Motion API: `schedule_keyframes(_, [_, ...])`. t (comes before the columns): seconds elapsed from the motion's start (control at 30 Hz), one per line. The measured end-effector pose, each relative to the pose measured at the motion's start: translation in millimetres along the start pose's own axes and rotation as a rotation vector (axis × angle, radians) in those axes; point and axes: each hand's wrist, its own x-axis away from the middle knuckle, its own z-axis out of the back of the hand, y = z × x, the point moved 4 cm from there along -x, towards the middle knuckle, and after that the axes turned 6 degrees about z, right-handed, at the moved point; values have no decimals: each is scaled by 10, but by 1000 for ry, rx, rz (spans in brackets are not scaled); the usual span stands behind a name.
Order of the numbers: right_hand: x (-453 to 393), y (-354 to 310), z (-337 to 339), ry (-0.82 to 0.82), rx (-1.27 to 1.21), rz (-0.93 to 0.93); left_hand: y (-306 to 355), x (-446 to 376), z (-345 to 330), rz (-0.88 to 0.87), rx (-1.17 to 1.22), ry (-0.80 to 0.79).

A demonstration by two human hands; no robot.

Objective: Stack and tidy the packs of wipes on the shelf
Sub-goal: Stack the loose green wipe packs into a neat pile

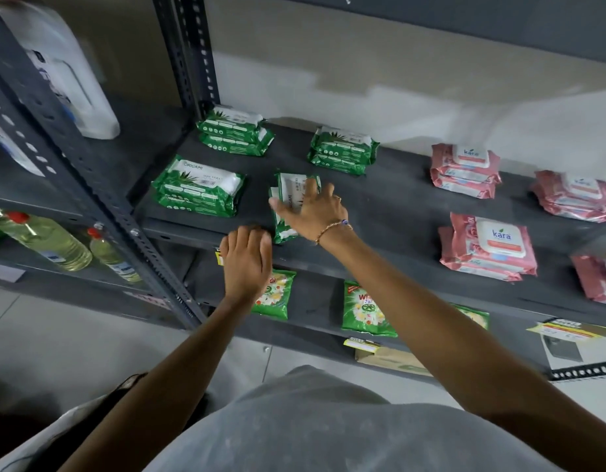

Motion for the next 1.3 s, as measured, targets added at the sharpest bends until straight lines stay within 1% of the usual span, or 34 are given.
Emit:
schedule_keyframes(0.03, [-27, 46, 29, -21, -97, -9, 93, -81, 33, 129, 101, -10])
schedule_keyframes(0.07, [-50, 94, 68, -29, -200, -12, 190, -162, 33, 247, 207, -54])
schedule_keyframes(0.13, [-74, 188, 106, -58, -323, -10, 358, -324, -55, 405, 362, -214])
schedule_keyframes(0.2, [-21, 260, 88, -101, -348, -34, 434, -485, -164, 428, 351, -352])
schedule_keyframes(0.27, [46, 341, 55, -92, -348, -60, 450, -670, -174, 402, 304, -468])
schedule_keyframes(0.33, [116, 422, 49, -103, -308, -92, 424, -844, -185, 372, 349, -618])
schedule_keyframes(0.4, [123, 516, 144, -46, -269, -140, 420, -940, -184, 329, 401, -746])
schedule_keyframes(0.43, [86, 568, 222, 15, -252, -150, 422, -960, -182, 317, 405, -747])
schedule_keyframes(0.47, [26, 624, 300, 53, -244, -148, 429, -959, -163, 323, 408, -688])
schedule_keyframes(0.5, [-47, 679, 357, 45, -253, -146, 431, -936, -145, 357, 402, -578])
schedule_keyframes(0.53, [-124, 735, 389, -4, -284, -150, 444, -877, -116, 441, 410, -471])
schedule_keyframes(0.57, [-189, 783, 397, -77, -334, -162, 475, -784, -104, 576, 439, -412])
schedule_keyframes(0.6, [-234, 825, 381, -153, -390, -177, 517, -671, -133, 732, 471, -427])
schedule_keyframes(0.63, [-260, 859, 354, -200, -440, -188, 572, -570, -179, 858, 485, -483])
schedule_keyframes(0.67, [-265, 879, 331, -219, -491, -196, 625, -500, -227, 930, 477, -541])
schedule_keyframes(0.7, [-263, 901, 307, -224, -541, -206, 668, -486, -263, 937, 463, -564])
schedule_keyframes(0.73, [-246, 923, 283, -230, -591, -224, 700, -514, -261, 908, 446, -574])
schedule_keyframes(0.8, [-169, 981, 234, -266, -709, -281, 679, -658, -249, 798, 419, -617])
schedule_keyframes(0.83, [-118, 1015, 201, -294, -771, -306, 652, -734, -238, 734, 416, -654])
schedule_keyframes(0.9, [-19, 1093, 130, -316, -832, -343, 588, -843, -224, 661, 440, -763])
schedule_keyframes(0.97, [53, 1162, 82, -275, -880, -386, 565, -893, -242, 628, 472, -878])
schedule_keyframes(1.0, [78, 1185, 66, -233, -920, -411, 575, -901, -248, 625, 497, -906])
schedule_keyframes(1.07, [108, 1217, 35, -137, -994, -456, 602, -904, -254, 642, 549, -911])
schedule_keyframes(1.13, [139, 1220, 18, -74, -1039, -473, 606, -909, -251, 660, 585, -906])
schedule_keyframes(1.3, [248, 1182, -14, -62, -1079, -493, 581, -910, -204, 641, 586, -909])
